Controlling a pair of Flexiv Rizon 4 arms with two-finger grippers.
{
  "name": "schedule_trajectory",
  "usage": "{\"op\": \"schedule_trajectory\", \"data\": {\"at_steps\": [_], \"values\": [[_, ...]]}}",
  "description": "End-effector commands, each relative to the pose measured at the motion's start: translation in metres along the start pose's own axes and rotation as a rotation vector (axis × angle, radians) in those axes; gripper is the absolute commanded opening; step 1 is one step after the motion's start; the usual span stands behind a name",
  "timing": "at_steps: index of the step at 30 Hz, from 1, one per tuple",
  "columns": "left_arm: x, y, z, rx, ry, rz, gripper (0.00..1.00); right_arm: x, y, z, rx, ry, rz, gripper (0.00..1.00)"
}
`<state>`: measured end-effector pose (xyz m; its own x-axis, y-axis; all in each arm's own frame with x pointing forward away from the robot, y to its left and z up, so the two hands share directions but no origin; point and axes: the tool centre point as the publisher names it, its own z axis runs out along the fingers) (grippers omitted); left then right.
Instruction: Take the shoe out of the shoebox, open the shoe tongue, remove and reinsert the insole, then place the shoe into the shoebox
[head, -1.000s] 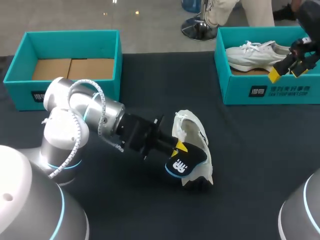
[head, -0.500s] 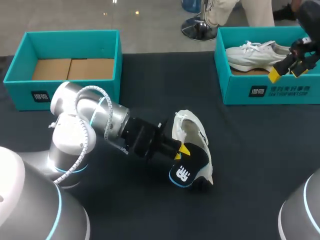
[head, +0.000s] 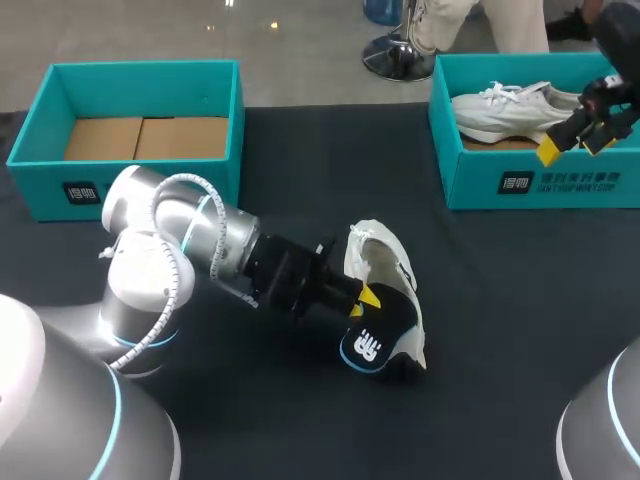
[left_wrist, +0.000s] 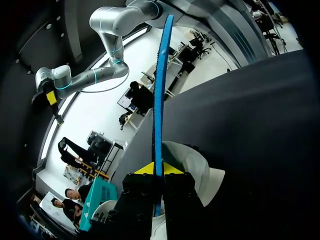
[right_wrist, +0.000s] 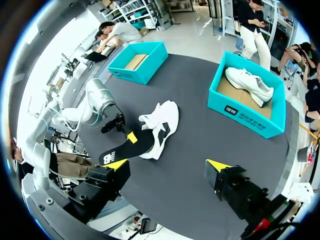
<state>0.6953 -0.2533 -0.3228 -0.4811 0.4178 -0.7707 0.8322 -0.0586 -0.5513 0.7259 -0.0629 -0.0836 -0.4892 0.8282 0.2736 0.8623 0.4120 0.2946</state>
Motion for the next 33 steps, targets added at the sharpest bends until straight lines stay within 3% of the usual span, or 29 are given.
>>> {"op": "schedule_trajectory", "data": {"at_steps": [1,33], "values": [[0.0003,-0.0006,0.0006,-0.003,0.001,0.001,0.0,-0.0003,0.0028,0.0,0.007,0.0,0.002,1.0],[0.0014,-0.0009,-0.0006,-0.021,-0.003,0.021,0.0,-0.0003,0.0028,0.0,0.007,0.0,0.002,1.0]]}}
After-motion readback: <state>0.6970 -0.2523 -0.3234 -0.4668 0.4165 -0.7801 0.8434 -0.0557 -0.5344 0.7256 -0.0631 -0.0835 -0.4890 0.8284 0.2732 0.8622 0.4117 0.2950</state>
